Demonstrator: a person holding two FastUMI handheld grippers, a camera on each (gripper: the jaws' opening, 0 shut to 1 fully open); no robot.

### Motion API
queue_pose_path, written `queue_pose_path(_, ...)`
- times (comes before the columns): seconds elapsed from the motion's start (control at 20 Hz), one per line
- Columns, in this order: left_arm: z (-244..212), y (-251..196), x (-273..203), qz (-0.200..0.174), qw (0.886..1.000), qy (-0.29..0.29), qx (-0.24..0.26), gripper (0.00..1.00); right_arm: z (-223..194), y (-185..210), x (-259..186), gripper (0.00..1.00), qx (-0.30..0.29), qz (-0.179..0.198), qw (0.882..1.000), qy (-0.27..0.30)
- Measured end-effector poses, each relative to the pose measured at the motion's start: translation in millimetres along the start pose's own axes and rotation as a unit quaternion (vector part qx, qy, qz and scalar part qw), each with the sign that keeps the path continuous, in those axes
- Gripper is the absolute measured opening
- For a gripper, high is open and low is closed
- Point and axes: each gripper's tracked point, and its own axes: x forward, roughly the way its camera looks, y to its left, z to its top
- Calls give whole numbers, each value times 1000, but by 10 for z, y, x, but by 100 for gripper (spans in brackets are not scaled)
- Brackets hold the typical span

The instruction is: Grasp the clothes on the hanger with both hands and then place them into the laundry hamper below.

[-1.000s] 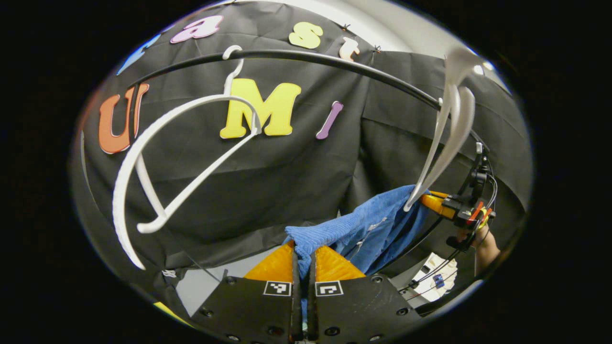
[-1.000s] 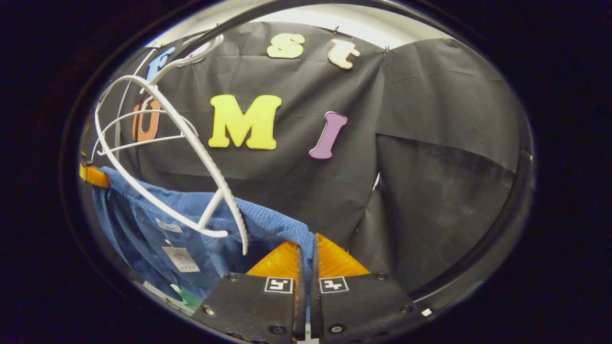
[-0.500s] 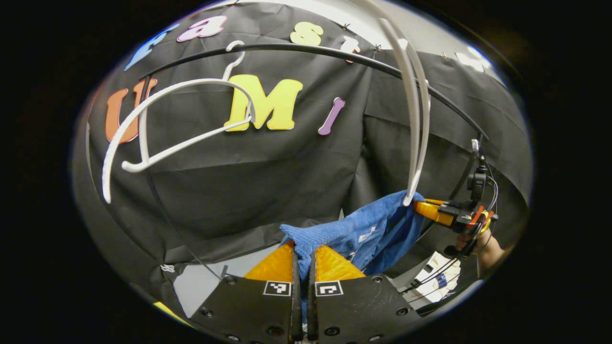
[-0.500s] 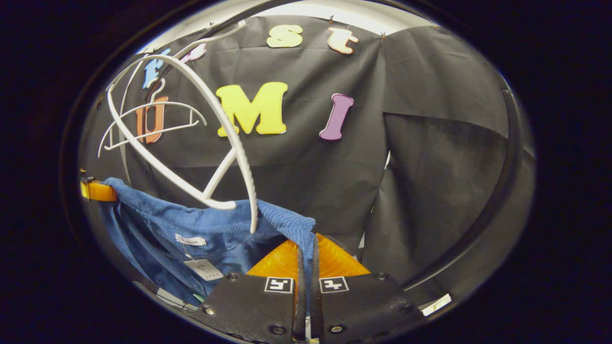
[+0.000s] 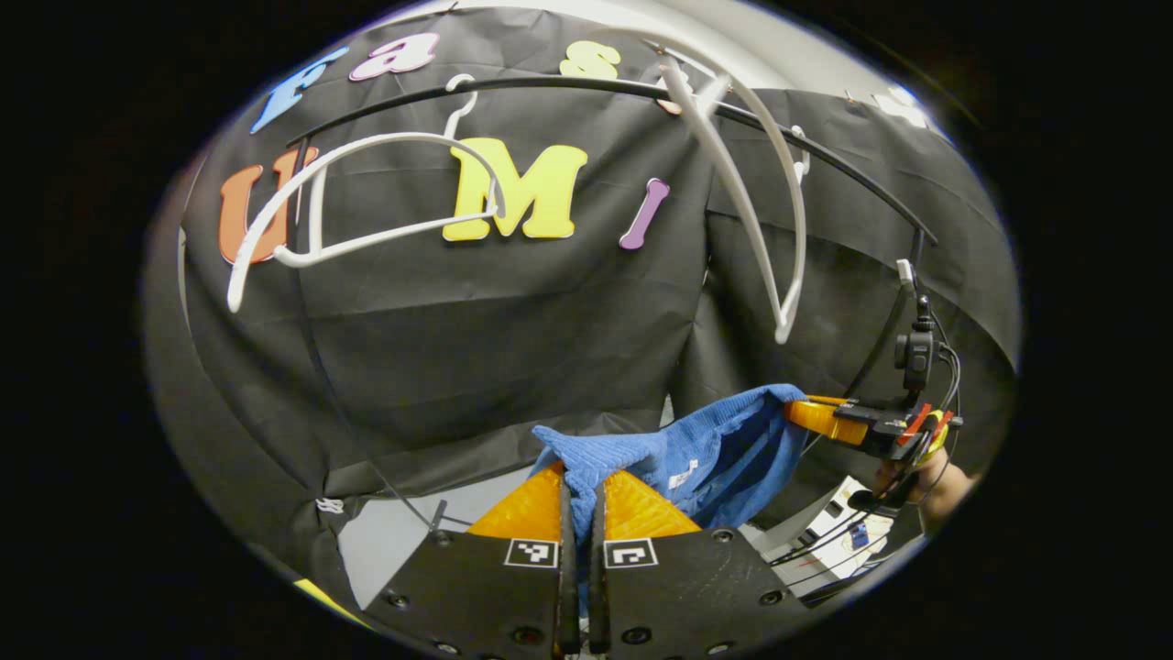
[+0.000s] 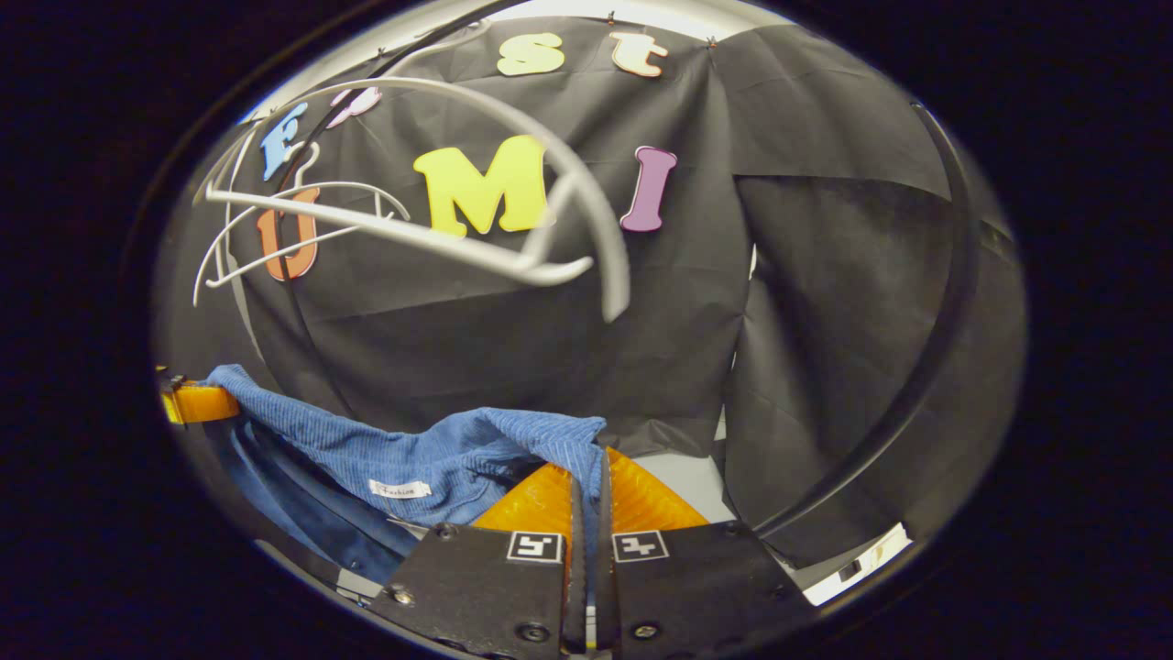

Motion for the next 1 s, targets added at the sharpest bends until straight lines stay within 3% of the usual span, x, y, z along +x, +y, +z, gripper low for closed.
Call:
queue_pose_path(0.4,-205,-3,-172,17,1000,-15,-16,5,-348,804,-142,7,9,66,998,20)
queue_pose_path(1.0,-468,328,-338,55,998,-26,-31,5,-572,2065,-221,7,-36,157,987,15)
